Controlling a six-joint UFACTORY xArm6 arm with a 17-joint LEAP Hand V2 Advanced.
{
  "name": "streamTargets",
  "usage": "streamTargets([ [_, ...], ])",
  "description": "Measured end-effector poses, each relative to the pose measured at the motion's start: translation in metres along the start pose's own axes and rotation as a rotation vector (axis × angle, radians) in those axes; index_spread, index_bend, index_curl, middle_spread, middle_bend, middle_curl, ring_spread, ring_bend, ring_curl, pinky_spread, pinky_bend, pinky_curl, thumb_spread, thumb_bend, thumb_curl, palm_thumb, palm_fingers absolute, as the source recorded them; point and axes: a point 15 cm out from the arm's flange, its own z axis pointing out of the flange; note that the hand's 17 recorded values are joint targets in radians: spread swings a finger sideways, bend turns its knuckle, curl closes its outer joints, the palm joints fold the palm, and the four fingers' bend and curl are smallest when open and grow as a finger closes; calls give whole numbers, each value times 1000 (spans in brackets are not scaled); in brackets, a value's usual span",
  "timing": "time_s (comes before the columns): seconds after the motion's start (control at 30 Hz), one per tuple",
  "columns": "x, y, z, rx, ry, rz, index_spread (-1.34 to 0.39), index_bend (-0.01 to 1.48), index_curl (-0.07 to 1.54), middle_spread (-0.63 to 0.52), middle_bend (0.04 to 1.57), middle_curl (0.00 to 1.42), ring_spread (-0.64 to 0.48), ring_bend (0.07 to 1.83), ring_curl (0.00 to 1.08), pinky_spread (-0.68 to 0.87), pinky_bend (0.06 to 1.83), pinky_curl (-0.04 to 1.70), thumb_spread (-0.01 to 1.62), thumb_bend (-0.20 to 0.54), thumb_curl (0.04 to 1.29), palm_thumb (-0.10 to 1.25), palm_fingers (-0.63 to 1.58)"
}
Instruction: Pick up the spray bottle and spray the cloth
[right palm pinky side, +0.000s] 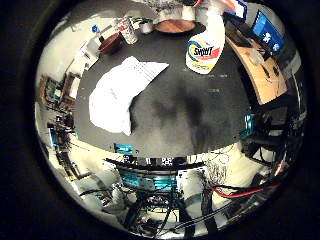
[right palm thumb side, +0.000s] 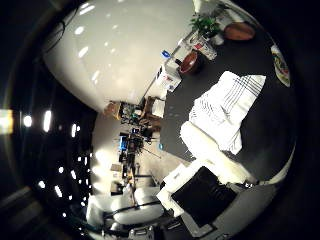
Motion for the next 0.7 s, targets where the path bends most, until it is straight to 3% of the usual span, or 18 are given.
streamTargets([
  [0.7, -4, 3, 0, -6, 1, -25, -235, 182, 332, 157, 188, 290, 273, 435, 196, 587, 876, 98, 1042, -22, 511, 690, 283],
])
